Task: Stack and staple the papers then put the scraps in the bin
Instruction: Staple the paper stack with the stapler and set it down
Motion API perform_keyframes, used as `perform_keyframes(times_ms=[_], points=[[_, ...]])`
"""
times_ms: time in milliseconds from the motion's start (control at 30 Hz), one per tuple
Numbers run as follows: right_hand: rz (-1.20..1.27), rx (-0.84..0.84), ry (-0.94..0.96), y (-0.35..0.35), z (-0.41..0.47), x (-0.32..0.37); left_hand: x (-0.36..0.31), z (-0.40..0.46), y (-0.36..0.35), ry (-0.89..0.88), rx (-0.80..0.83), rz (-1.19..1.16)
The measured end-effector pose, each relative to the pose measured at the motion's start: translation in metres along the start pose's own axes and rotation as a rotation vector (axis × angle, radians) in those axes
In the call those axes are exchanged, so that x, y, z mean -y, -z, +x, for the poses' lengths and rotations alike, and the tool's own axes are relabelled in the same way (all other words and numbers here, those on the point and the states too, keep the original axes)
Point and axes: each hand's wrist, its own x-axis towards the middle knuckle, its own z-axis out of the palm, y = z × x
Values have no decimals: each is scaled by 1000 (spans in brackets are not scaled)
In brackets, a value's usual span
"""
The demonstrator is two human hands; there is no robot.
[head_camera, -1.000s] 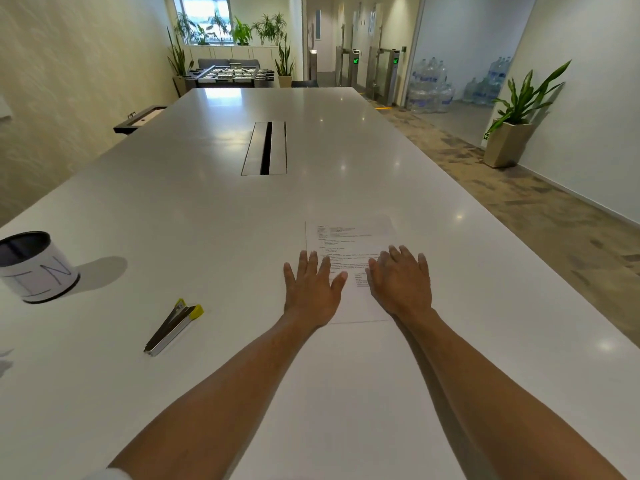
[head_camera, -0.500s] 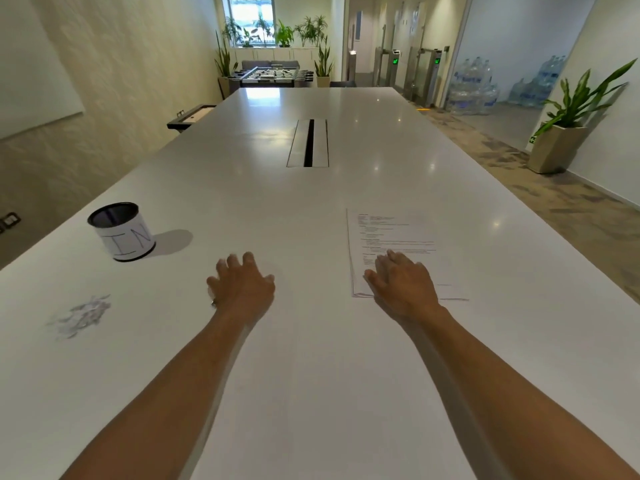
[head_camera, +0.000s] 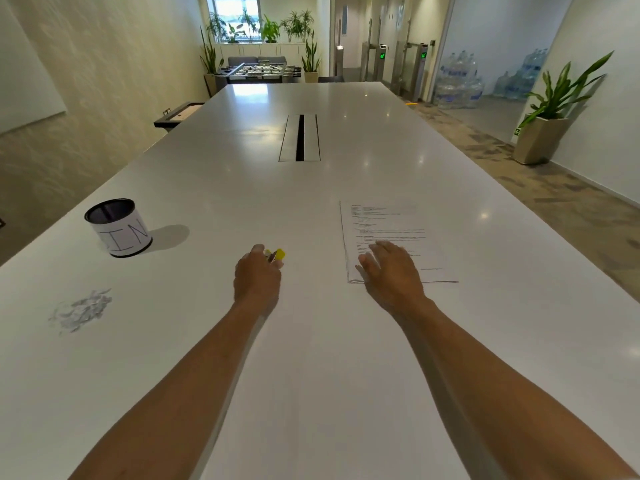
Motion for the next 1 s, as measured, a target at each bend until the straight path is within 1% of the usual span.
perform_keyframes(times_ms=[33,67,167,233,300,400,467,533,567,600,633,667,700,733,767,833,867,933,1000], points=[[139,-16,-42,2,0,6,-10,-1,-4,11,21,-89],[297,12,-107,7,1,12,-22,-3,-8,7,43,-168],[815,134,-331,21,8,35,-56,-13,-18,-41,111,-364],[1124,232,-450,29,9,47,-75,-21,-25,-94,156,-423],[1211,291,-434,34,8,51,-87,-26,-34,-130,204,-471],[1244,259,-428,41,8,43,-95,-27,-45,-184,317,-537],[1272,240,-453,46,9,32,-94,-27,-48,-240,412,-523],[1230,182,-502,48,11,19,-87,-24,-51,-298,399,-436],[1137,123,-526,47,14,12,-81,-21,-53,-335,334,-337],[991,63,-538,45,17,4,-72,-19,-56,-358,280,-239],[828,34,-528,42,19,-3,-64,-18,-56,-353,260,-174],[714,52,-510,40,20,-6,-57,-17,-58,-322,282,-186],[659,88,-497,36,20,-8,-51,-18,-60,-287,322,-213],[656,105,-493,32,20,-8,-45,-19,-62,-293,332,-202],[655,85,-507,29,21,-9,-40,-19,-65,-351,305,-136],[629,-13,-565,27,25,-11,-30,-15,-67,-507,233,45],[603,-60,-589,26,27,-14,-25,-13,-67,-563,226,124],[524,-100,-631,27,29,-20,-16,-9,-67,-626,284,258],[448,-84,-641,27,29,-25,-13,-10,-67,-667,357,323]])
